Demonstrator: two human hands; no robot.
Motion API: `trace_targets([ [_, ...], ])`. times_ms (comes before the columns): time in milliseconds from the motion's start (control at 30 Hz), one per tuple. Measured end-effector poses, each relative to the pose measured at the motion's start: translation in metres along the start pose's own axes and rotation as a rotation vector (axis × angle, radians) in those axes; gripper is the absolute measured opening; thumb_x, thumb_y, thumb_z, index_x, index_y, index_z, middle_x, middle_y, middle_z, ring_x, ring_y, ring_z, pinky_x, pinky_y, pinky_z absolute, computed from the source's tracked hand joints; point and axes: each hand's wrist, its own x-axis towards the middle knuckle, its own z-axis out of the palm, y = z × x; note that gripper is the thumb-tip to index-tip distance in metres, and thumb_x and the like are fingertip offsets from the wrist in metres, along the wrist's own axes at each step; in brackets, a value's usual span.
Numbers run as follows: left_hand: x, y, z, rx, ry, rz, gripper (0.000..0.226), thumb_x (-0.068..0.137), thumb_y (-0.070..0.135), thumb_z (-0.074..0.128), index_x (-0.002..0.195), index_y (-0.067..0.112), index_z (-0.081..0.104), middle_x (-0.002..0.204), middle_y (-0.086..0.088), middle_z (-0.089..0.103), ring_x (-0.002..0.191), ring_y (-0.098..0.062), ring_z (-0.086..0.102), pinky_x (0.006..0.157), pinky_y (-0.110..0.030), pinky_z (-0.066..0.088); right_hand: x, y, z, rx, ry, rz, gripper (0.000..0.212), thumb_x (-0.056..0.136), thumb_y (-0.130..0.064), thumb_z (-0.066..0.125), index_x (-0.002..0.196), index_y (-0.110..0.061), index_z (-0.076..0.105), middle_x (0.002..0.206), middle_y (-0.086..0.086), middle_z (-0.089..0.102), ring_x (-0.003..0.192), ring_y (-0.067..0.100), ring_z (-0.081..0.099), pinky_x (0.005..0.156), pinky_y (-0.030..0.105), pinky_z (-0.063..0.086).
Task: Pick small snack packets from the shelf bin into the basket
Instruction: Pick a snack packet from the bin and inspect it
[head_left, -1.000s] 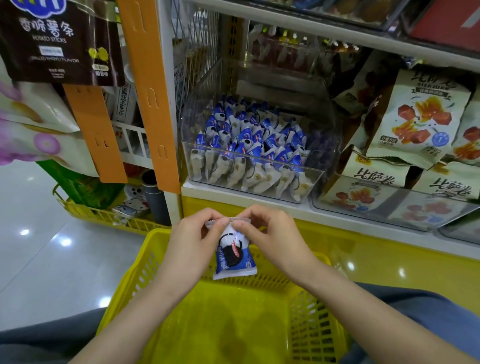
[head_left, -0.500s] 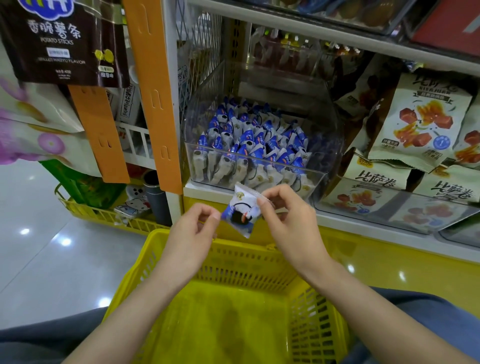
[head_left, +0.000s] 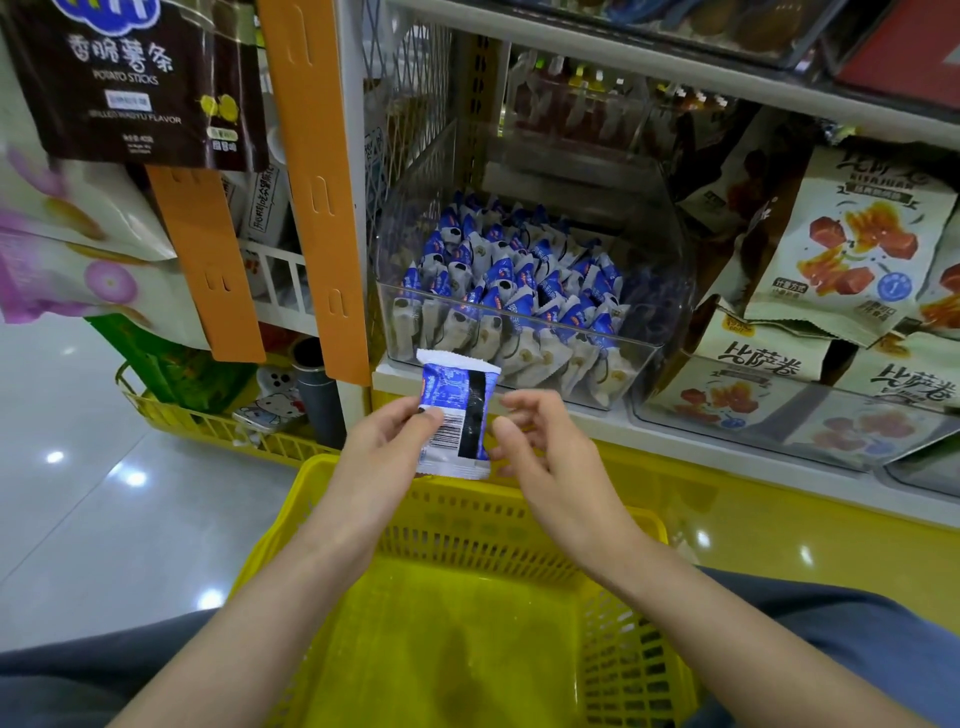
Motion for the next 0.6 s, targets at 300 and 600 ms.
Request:
trace_targets([
  [300, -0.005, -0.009, 0.005, 0.389, 0.037, 0.322, 0.034, 0.084, 0.016, 0.065, 0.107, 0.032, 0.046, 0.107, 0.011, 0.056, 0.094, 0.0, 0.054, 0.073, -0.006, 0.042, 0.003, -0.007, 0.0, 0.44, -0.111, 0.349, 0.026, 0.094, -0.019, 0.05, 0.11, 0.002, 0.052, 0.108, 0.018, 0.067, 0.095, 0.024, 0.065, 0.086, 0.04, 0.052],
  [600, -0.007, -0.012, 0.005, 0.432, -0.062, 0.364, 0.026, 0.089, 0.016, 0.058, 0.111, 0.029, 0.052, 0.112, 0.01, 0.061, 0.096, 0.004, 0.058, 0.077, -0.009, 0.045, 0.003, -0.004, 0.003, 0.492, -0.107, 0.271, 0.027, 0.095, -0.009, 0.048, 0.121, -0.005, 0.045, 0.093, 0.003, 0.066, 0.067, 0.005, 0.064, 0.062, 0.022, 0.056],
])
